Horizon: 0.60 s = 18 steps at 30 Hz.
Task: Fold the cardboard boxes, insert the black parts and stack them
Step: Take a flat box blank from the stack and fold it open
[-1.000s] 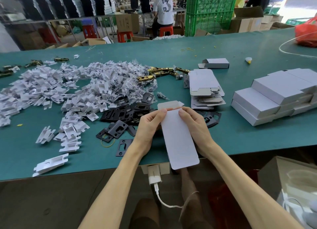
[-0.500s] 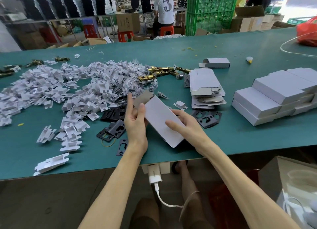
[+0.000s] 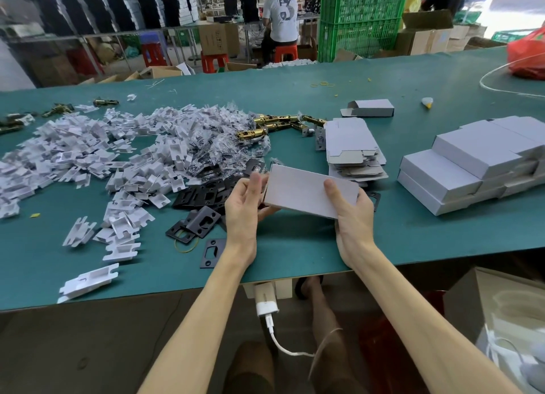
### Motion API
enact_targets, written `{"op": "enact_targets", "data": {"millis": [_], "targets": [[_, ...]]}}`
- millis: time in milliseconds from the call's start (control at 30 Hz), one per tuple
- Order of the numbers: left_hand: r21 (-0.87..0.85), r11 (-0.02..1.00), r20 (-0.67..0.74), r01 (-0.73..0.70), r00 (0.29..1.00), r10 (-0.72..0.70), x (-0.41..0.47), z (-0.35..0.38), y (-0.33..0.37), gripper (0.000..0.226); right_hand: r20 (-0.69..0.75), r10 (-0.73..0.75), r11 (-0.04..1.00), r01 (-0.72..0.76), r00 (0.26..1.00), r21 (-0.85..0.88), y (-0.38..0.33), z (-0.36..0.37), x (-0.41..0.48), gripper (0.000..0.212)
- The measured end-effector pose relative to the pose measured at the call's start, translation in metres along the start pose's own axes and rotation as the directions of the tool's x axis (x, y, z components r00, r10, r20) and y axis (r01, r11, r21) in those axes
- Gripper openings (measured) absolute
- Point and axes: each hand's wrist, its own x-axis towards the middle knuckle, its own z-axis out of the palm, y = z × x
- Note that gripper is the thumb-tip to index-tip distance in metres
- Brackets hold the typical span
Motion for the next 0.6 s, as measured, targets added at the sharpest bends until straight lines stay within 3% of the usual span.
{"op": "enact_targets", "data": {"millis": [167,367,600], "targets": [[0.011,1.000,-0.030,0.002,1.000,-0.001,0.0014,-0.0043,-0.0030,0.013,0.041,0.018,0.999,-0.020,0.999,0.050,-0.0010,0.0021,-0.0025,0.027],[0.010,0.999,-0.072,0.038,0.997,-0.038,0.0040,-0.0046,-0.0046,0.031,0.098,0.049,0.995,-0.057,0.994,0.080,-0.0038,0.0009,-0.0044,0.026],[-0.034,0.996,-0.130,0.080,0.988,-0.084,0.0055,-0.0044,-0.0039,0.014,0.135,0.069,0.995,-0.078,0.988,0.063,-0.0045,0.0004,-0.0042,0.031]]}}
